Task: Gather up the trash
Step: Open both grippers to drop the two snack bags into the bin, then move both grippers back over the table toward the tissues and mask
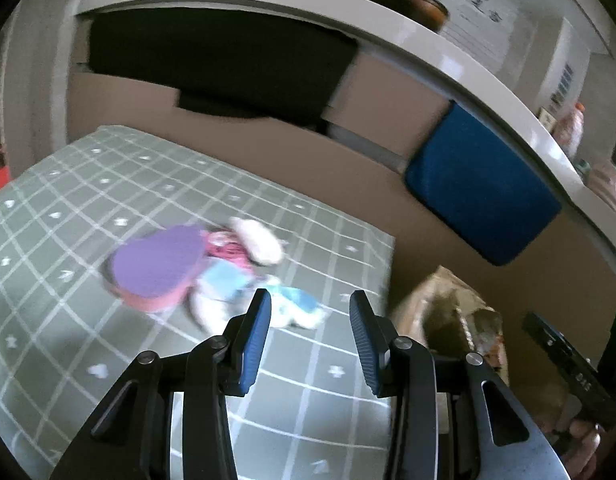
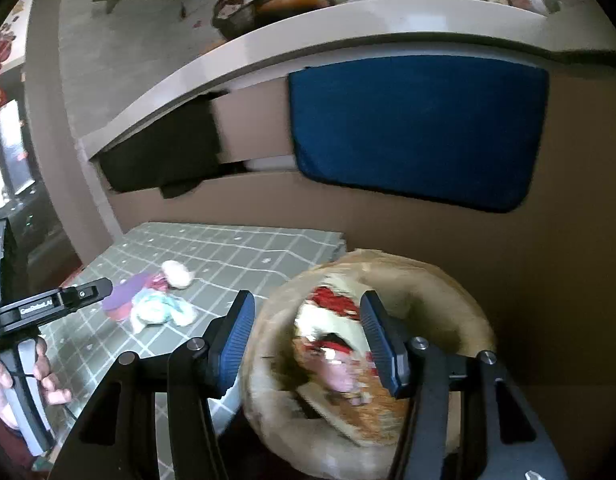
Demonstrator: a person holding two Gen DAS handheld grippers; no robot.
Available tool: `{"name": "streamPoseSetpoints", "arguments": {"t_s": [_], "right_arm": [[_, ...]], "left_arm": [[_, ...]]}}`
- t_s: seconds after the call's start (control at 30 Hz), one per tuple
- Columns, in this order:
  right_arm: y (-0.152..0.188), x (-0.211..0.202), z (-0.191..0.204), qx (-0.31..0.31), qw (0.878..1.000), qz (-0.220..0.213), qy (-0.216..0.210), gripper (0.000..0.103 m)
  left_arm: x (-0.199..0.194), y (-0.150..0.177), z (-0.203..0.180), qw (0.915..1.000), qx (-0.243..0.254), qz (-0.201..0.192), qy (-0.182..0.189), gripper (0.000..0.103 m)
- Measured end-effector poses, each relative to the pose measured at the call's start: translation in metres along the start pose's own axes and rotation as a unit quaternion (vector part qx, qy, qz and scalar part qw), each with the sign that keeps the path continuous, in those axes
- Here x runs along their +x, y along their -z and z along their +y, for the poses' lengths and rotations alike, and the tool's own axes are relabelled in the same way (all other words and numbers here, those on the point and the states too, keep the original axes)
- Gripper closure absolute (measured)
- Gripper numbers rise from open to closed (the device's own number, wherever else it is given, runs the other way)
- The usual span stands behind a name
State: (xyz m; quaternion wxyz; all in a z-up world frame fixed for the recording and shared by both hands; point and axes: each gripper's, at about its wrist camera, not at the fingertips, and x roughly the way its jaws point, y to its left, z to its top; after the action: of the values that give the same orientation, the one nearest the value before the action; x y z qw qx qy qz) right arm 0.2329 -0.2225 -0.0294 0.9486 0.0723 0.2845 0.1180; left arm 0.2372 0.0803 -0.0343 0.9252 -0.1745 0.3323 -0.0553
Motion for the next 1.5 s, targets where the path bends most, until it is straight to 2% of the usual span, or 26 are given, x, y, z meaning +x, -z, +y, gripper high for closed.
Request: {"name": "streamPoseSetpoints", "arguments": {"t_s": [0.23, 0.33, 0.47, 0.57, 0.7, 0.77, 0.9, 0.97, 1.07, 1.13, 1.23, 1.4, 1.5], "right_arm": [[0.005, 0.021, 0.040, -0.028, 0.999, 0.003, -0.045, 0.050], [0.009, 0.032, 0.054, -0.037, 0.997, 0.012, -0.070, 0.050], [0.017, 0.050, 0.068, -0.057, 0.995, 0.030, -0.081, 0.050], [0.022, 0.060, 0.073, -0.068, 0.994, 0.039, -0.078, 0.050], [0.021, 0.062, 0.070, -0.079, 0.995, 0.029, -0.061, 0.050], [0.017, 0.061, 0.067, -0.081, 0.995, 0.020, -0.050, 0.050], [0.006, 0.062, 0.049, -0.053, 0.998, 0.009, -0.031, 0.050], [0.001, 0.066, 0.041, -0.038, 0.999, 0.011, -0.033, 0.050], [-0.006, 0.072, 0.038, -0.033, 0.999, 0.014, -0.034, 0.048], [-0.010, 0.079, 0.043, -0.038, 0.998, 0.020, -0.039, 0.048], [-0.014, 0.093, 0.059, -0.049, 0.996, 0.031, -0.070, 0.048], [-0.012, 0.126, 0.101, -0.089, 0.988, 0.066, -0.110, 0.048], [-0.009, 0.156, 0.127, -0.102, 0.980, 0.100, -0.137, 0.048]], "left_arm": [[-0.009, 0.001, 0.045, 0.9992, -0.024, -0.005, -0.030, 0.061], [-0.001, 0.005, 0.062, 0.9988, -0.031, 0.009, -0.035, 0.061], [0.020, 0.012, 0.070, 0.9980, -0.036, 0.045, -0.026, 0.061], [0.038, 0.014, 0.070, 0.9951, -0.061, 0.077, -0.001, 0.061], [0.059, 0.007, 0.052, 0.9911, -0.087, 0.098, 0.023, 0.061], [0.071, 0.002, 0.040, 0.9909, -0.097, 0.094, 0.008, 0.061], [0.093, -0.001, 0.024, 0.9909, -0.094, 0.076, -0.060, 0.061], [0.099, 0.002, 0.023, 0.9909, -0.097, 0.076, -0.054, 0.061], [0.094, 0.007, 0.032, 0.9912, -0.104, 0.070, -0.042, 0.069], [0.085, 0.007, 0.038, 0.9918, -0.103, 0.065, -0.038, 0.070], [0.062, 0.010, 0.052, 0.9932, -0.095, 0.057, -0.037, 0.070], [0.020, 0.019, 0.085, 0.9926, -0.072, 0.070, -0.069, 0.070], [0.006, 0.024, 0.104, 0.9905, -0.078, 0.078, -0.082, 0.070]]}}
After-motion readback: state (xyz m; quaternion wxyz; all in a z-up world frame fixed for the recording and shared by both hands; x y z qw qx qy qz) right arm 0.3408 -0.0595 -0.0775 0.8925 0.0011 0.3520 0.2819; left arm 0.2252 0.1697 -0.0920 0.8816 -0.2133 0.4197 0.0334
